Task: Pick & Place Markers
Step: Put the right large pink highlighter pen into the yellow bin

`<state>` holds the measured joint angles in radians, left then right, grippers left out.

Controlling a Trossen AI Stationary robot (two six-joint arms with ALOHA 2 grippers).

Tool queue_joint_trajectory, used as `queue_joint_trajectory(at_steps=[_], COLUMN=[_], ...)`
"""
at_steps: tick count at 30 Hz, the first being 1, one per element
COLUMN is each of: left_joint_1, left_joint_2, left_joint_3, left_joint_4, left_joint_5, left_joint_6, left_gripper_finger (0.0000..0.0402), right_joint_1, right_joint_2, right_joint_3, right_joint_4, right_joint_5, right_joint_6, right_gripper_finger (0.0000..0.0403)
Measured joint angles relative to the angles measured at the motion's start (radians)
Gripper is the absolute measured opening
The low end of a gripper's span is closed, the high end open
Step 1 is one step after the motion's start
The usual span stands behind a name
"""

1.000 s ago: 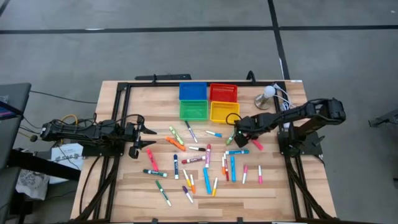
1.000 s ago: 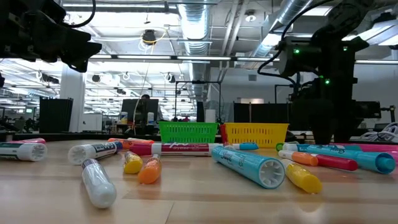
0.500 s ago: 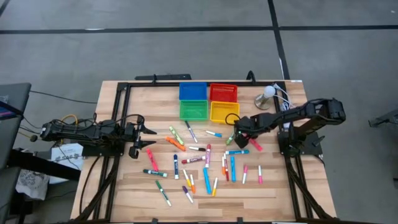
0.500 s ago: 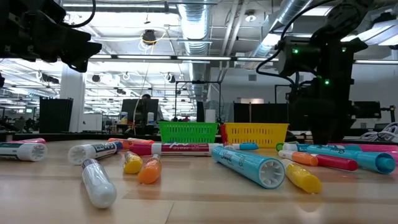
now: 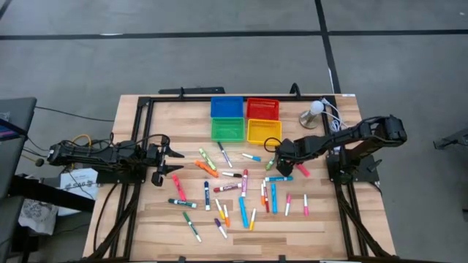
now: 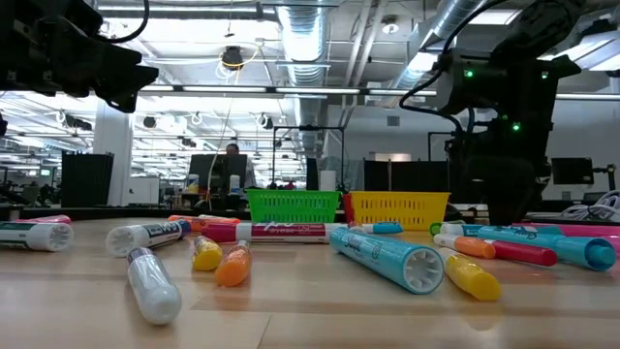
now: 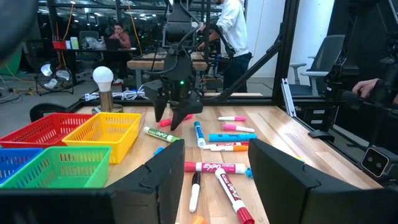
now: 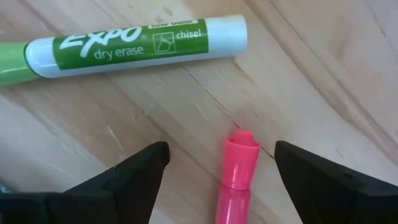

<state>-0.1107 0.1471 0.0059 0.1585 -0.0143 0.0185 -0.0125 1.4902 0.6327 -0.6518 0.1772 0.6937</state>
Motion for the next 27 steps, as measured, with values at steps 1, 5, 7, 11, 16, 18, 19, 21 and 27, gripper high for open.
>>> queue_joint_trajectory(at_steps=[1,5,7,11,16,18,19,21,27], left_joint_1=[0.0,0.0,0.0,0.0,0.0,0.0,0.0,0.0,0.0], left_joint_2=[0.0,0.0,0.0,0.0,0.0,0.0,0.0,0.0,0.0], left_joint_3=[0.0,0.0,0.0,0.0,0.0,0.0,0.0,0.0,0.0], left_joint_4=[0.0,0.0,0.0,0.0,0.0,0.0,0.0,0.0,0.0], left_joint_5=[0.0,0.0,0.0,0.0,0.0,0.0,0.0,0.0,0.0], left_joint_6=[0.0,0.0,0.0,0.0,0.0,0.0,0.0,0.0,0.0], left_gripper_finger=[0.0178,0.0178,0.0178,0.0178,0.0178,0.0178,0.0178,0.0178,0.0178], right_joint_1=[-0.005,-0.018,-0.022,-0.026,-0.023,-0.023,-0.023,-0.023,-0.023], right_joint_2=[0.0,0.0,0.0,0.0,0.0,-0.001,-0.001,-0.001,-0.001], right_joint_3=[0.0,0.0,0.001,0.003,0.003,0.004,0.004,0.004,0.006], right_joint_4=[-0.001,-0.005,-0.012,-0.029,-0.052,-0.06,-0.063,-0.074,-0.116], right_joint_5=[-0.006,-0.021,-0.024,-0.056,-0.081,-0.102,-0.116,-0.145,-0.189], right_joint_6=[0.011,0.039,0.044,0.079,0.144,0.152,0.158,0.16,0.199], right_gripper_finger=[0.03,0.03,0.03,0.03,0.03,0.03,0.03,0.03,0.03])
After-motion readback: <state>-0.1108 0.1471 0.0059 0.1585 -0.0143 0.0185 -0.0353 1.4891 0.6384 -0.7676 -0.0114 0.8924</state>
